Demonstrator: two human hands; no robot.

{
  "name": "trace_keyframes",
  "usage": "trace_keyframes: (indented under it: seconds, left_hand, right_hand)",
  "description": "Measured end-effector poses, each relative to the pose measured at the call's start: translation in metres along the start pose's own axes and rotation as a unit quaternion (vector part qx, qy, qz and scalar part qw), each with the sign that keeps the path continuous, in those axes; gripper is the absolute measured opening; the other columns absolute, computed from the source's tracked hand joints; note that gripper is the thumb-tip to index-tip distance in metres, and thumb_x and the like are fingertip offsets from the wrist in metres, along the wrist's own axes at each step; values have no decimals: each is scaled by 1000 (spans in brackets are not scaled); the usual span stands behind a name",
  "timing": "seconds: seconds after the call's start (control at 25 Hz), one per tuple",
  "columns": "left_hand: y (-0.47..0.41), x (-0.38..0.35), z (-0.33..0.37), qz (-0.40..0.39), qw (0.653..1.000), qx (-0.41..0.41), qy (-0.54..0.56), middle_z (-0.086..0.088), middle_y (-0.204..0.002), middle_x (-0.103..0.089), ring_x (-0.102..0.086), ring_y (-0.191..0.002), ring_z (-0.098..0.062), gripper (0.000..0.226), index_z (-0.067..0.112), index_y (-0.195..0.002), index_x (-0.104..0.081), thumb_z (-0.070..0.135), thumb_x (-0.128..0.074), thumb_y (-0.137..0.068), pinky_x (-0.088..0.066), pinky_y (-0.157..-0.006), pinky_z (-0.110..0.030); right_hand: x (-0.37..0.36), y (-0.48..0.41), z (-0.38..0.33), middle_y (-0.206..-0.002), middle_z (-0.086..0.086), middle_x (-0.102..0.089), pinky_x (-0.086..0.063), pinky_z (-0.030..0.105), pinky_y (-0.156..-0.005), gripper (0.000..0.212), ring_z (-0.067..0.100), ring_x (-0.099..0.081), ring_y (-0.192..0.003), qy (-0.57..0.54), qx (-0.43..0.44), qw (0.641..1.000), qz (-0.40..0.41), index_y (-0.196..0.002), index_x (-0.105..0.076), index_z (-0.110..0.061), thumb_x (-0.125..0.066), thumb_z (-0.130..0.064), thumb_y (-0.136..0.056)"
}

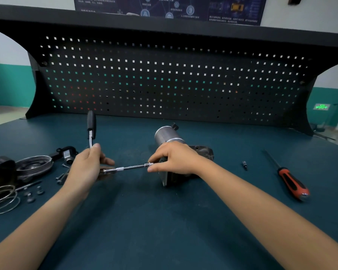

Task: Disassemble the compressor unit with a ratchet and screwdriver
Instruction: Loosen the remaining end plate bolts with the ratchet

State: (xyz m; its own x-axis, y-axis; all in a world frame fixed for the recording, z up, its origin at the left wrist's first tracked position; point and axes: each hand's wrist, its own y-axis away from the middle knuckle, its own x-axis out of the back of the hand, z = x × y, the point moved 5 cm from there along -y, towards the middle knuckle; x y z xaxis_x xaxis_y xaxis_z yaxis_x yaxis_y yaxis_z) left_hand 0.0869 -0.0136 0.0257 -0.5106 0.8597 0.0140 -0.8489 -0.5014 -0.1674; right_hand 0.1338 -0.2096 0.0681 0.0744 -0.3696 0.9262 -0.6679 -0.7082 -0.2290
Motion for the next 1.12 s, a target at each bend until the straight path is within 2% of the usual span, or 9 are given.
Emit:
trace_keyframes:
  seconds: [0.08,0.16,0.24,0.44,0.52,0.8,0.92,1.04,1.12]
  left_hand:
    - [7,3,16,37,983,-170,-51,5,-77,-68,-63,-58,-3,34,19,-78,-51,32,-29,-101,-49,-64,-32]
    - [25,6,37,31,926,-372,-61,23,-92,-65,-62,-77,5,25,32,-86,-49,32,-28,-99,-48,-73,-21]
    - [34,4,45,5,878,-473,-66,26,-107,-60,-58,-92,7,19,34,-91,-45,29,-28,-97,-46,-81,-15]
    - [20,1,32,42,953,-298,-19,8,-94,-63,-62,-63,3,26,21,-88,-51,23,-28,-102,-49,-61,-10]
    - [16,0,28,43,965,-258,-22,0,-92,-62,-61,-59,3,30,9,-90,-51,17,-25,-103,-48,-58,-9]
    - [10,0,19,38,986,-160,-12,-6,-88,-65,-62,-56,2,32,18,-78,-47,25,-27,-102,-48,-60,-23]
    - [27,2,39,36,939,-342,-33,10,-96,-66,-64,-83,2,26,31,-86,-50,31,-29,-101,-48,-74,-11]
    - [50,1,53,-16,817,-569,-90,26,-115,-56,-52,-107,7,20,43,-105,-47,43,-27,-101,-42,-88,-16]
    - [48,0,52,-20,824,-559,-88,21,-108,-59,-54,-101,8,20,43,-102,-47,44,-27,-101,-43,-82,-17]
  right_hand:
    - [0,0,0,-67,-26,-59,-43,25,-69,21,-1,-55,-77,-10,-2,1000,-5,-93,-73,-27,-62,-43,-85]
    - [1,0,0,-60,-34,-56,-34,13,-62,21,-10,-52,-68,-45,-3,999,-6,-94,-73,-24,-62,-40,-87]
    - [3,1,0,-60,-35,-56,-33,7,-58,22,-17,-50,-65,-69,-10,998,2,-96,-73,-23,-63,-39,-86]
    - [2,3,1,-78,-30,-58,-37,8,-70,34,-15,-51,-79,-37,-20,999,3,-104,-68,-35,-73,-48,-73]
    - [2,2,1,-78,-29,-59,-39,13,-74,35,-10,-52,-82,-36,-21,999,0,-104,-68,-35,-74,-46,-72]
    - [-1,-1,1,-68,-31,-54,-42,21,-74,22,-4,-52,-81,-16,1,1000,-4,-100,-73,-30,-66,-41,-82]
    - [0,-2,3,-69,-32,-55,-39,16,-76,21,-8,-53,-79,-65,3,998,-24,-100,-73,-24,-64,-36,-85]
    - [2,0,5,-74,-29,-60,-36,14,-80,16,-8,-55,-80,-119,-2,992,-39,-96,-73,-25,-65,-34,-85]
    - [2,0,5,-75,-27,-62,-38,15,-78,9,-6,-56,-80,-119,-6,992,-29,-88,-70,-31,-67,-37,-83]
